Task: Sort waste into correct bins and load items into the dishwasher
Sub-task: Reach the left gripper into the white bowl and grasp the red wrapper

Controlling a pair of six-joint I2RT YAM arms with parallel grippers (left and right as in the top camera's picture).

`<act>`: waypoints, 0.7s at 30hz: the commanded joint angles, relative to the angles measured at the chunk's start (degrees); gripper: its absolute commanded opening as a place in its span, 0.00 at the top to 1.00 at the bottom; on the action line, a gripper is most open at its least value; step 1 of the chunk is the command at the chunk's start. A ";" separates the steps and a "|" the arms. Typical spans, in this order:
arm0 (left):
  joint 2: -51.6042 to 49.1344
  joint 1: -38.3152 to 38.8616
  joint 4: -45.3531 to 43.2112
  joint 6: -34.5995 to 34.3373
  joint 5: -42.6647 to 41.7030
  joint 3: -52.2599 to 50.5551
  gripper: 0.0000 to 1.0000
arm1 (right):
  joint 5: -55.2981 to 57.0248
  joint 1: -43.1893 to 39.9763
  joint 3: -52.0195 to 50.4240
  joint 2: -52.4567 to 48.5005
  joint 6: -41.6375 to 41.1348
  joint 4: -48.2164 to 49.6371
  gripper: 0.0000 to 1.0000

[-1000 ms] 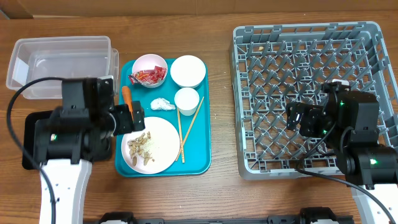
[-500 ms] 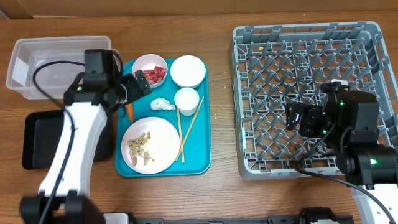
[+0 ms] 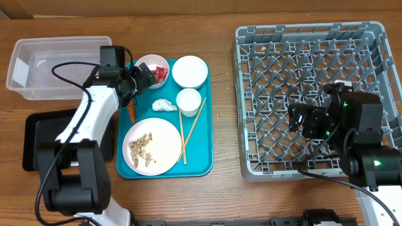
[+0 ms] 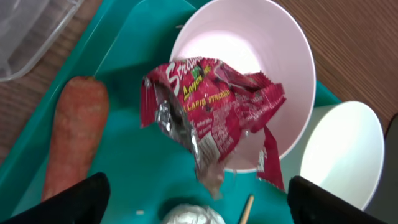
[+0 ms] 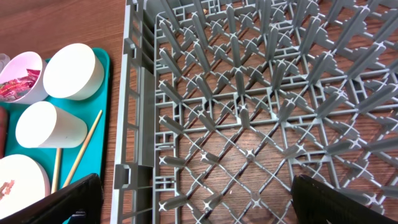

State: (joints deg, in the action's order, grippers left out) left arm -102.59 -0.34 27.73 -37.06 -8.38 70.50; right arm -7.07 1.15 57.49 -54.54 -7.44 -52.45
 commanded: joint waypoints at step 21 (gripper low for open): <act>-3.58 0.26 -5.46 -0.68 -0.26 1.03 0.96 | -0.11 -0.26 1.70 0.33 0.15 0.02 0.00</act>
State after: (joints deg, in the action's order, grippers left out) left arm -105.62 -0.34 22.46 -37.63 -8.40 70.50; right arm -7.07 1.15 57.49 -54.54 -7.42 -52.58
